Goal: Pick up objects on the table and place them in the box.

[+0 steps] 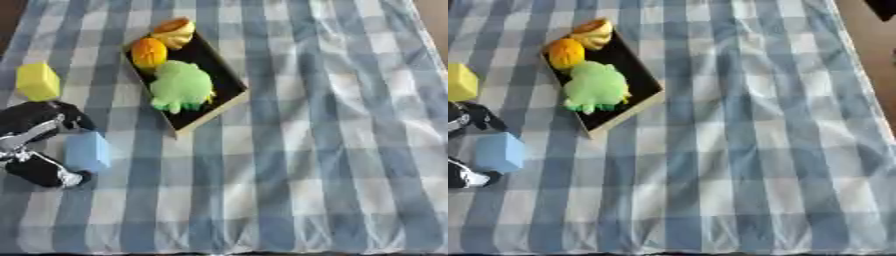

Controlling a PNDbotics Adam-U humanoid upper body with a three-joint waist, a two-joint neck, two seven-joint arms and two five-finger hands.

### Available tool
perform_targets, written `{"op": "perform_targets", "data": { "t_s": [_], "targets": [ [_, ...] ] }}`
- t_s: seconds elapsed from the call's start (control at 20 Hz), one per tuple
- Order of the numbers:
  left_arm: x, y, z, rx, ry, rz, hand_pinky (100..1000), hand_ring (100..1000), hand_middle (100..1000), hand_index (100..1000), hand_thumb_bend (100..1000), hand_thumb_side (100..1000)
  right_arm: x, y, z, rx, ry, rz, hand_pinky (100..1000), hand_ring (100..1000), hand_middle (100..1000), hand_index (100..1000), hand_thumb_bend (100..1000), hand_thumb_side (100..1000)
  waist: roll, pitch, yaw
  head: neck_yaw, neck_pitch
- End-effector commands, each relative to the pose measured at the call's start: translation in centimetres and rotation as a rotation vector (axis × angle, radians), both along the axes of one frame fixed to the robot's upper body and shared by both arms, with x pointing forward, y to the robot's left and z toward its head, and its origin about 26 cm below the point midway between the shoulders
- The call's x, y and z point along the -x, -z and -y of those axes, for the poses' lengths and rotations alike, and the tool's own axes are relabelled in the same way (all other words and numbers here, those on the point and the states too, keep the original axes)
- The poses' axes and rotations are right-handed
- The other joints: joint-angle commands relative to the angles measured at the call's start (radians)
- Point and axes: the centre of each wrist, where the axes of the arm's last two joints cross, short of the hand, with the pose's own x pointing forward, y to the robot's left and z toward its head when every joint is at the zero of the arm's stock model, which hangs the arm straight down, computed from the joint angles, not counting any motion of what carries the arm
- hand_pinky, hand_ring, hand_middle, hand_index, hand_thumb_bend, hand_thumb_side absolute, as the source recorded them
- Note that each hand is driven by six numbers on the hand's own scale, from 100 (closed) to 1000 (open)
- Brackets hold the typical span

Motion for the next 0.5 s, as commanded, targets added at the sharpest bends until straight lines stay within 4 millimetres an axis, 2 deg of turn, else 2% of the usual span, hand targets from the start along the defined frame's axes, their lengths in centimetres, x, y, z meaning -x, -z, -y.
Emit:
{"op": "perform_targets", "data": {
  "t_s": [0.05,0.15,0.3,0.4,0.5],
  "targets": [
    [-0.4,-0.4,-0.2,-0.013,-0.001,0.022,798,746,701,766,469,226,0.2,-0.8,0.2,0.006,0.007,0.025,928,862,782,829,100,785,-0.006,-0.026,-0.001,0.003,0.004],
    [-0.4,-0.4,-0.1,0.004,0.001,0.023,788,723,674,724,401,199,0.3,-0.8,0.3,0.006,0.009,0.026,928,862,782,829,100,785,-0.006,-0.026,-0.002,0.002,0.004],
    [0.2,-1.4,0.4,0.034,0.030,0.050,763,683,620,659,272,104,0.3,-0.8,0.3,0.005,0.012,0.024,928,862,782,829,100,788,-0.006,-0.025,-0.002,0.001,0.004],
    [1.2,-3.2,1.2,0.060,0.079,0.098,756,672,608,637,242,100,0.3,-0.7,0.4,0.005,0.015,0.022,928,862,782,829,100,788,-0.006,-0.025,-0.001,-0.002,0.004],
    [2.9,-6.0,2.2,0.091,0.150,0.176,755,667,602,633,216,100,0.3,-0.7,0.4,0.007,0.017,0.023,928,862,782,829,100,786,-0.005,-0.027,0.002,-0.004,0.004]
  ]
}}
